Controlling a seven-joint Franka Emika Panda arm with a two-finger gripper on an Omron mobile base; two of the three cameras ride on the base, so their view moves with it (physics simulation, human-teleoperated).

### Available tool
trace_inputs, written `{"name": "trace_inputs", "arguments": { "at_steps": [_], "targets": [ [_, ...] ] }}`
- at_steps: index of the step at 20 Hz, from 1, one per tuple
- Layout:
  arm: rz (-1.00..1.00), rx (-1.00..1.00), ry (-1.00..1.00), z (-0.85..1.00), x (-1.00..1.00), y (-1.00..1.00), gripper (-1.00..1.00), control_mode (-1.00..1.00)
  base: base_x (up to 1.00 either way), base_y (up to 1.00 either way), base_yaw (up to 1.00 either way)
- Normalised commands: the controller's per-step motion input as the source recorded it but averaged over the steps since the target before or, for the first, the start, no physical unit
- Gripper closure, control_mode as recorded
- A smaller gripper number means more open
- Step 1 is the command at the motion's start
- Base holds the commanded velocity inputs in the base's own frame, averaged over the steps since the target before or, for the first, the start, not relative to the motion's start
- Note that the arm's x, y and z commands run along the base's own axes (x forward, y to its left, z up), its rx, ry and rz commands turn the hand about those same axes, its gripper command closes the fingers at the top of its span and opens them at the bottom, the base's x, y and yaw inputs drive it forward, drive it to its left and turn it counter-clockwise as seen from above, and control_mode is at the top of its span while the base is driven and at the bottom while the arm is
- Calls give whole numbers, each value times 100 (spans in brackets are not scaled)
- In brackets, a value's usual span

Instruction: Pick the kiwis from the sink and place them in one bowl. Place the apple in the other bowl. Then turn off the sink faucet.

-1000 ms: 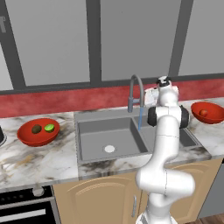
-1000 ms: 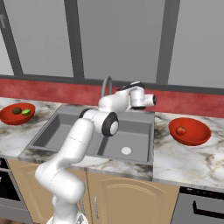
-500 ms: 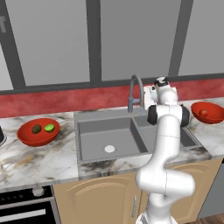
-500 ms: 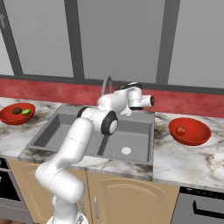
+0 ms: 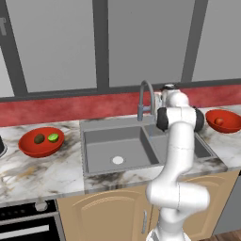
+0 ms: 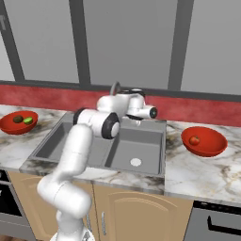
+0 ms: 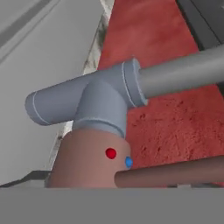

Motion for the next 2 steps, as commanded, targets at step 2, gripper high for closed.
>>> {"name": "trace_inputs", "arguments": {
  "at_steps": [2],
  "targets": [
    [-13, -48, -30, 0, 0, 100, -100, -100, 0, 0, 0]
  ]
}}
